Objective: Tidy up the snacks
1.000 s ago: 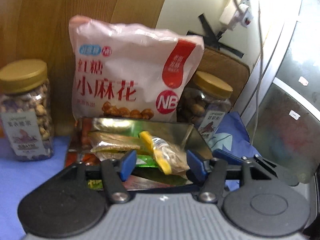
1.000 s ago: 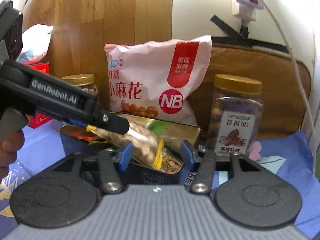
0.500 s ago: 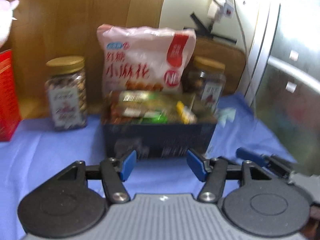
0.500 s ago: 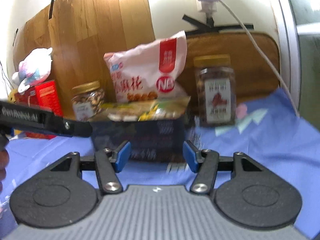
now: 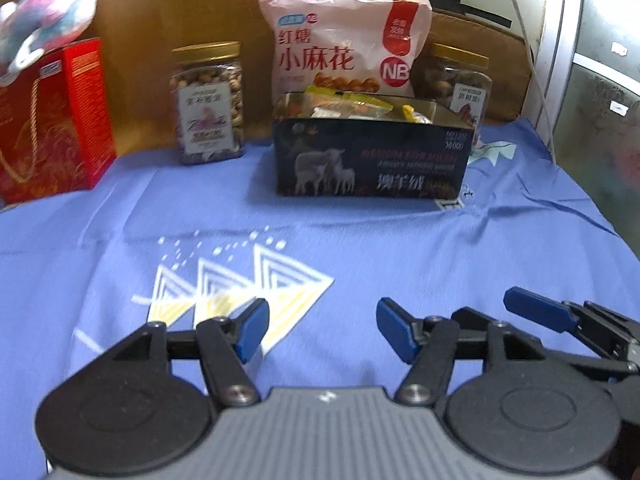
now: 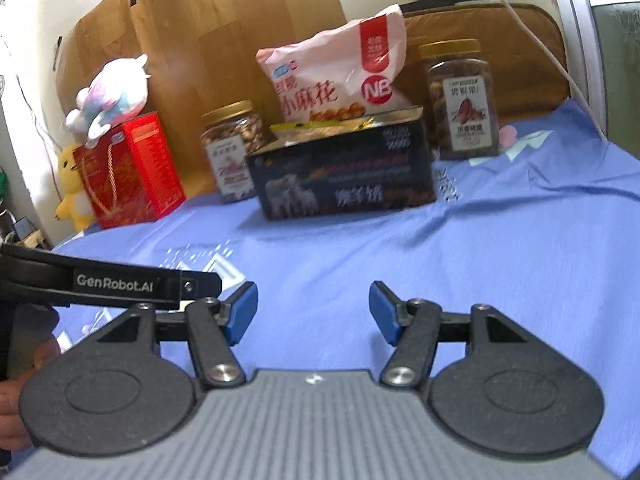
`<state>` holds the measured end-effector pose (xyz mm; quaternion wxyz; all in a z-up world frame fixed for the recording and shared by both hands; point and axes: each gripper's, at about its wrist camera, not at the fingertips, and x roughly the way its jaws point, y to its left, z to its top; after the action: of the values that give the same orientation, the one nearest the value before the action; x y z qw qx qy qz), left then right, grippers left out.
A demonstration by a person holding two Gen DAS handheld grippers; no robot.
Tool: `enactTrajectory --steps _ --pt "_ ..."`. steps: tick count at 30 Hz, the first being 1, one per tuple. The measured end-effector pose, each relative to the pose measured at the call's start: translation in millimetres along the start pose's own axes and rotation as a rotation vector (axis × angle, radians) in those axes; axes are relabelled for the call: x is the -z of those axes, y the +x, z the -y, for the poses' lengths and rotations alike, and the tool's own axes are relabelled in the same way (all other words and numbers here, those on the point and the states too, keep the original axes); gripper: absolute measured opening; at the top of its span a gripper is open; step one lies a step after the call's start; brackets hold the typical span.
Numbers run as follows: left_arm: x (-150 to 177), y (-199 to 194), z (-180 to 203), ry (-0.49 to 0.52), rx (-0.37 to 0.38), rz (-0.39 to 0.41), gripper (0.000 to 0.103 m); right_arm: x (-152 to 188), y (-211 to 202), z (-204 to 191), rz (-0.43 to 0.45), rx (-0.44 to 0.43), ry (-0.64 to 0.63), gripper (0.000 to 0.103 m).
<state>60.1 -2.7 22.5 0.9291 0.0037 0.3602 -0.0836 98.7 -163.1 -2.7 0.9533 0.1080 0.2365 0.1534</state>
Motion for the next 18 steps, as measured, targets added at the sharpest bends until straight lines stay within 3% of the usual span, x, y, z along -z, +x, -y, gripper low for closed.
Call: enactTrajectory --steps 16,18 --pt "33.6 -8.9 1.6 -0.008 -0.080 -0.019 0.062 11.3 -32.1 1.6 0.047 0.019 0.084 0.073" --pt "33.3 -7.8 2.0 -0.005 -0.084 -0.019 0.069 11.6 -34.0 3.2 0.057 0.028 0.088 0.073"
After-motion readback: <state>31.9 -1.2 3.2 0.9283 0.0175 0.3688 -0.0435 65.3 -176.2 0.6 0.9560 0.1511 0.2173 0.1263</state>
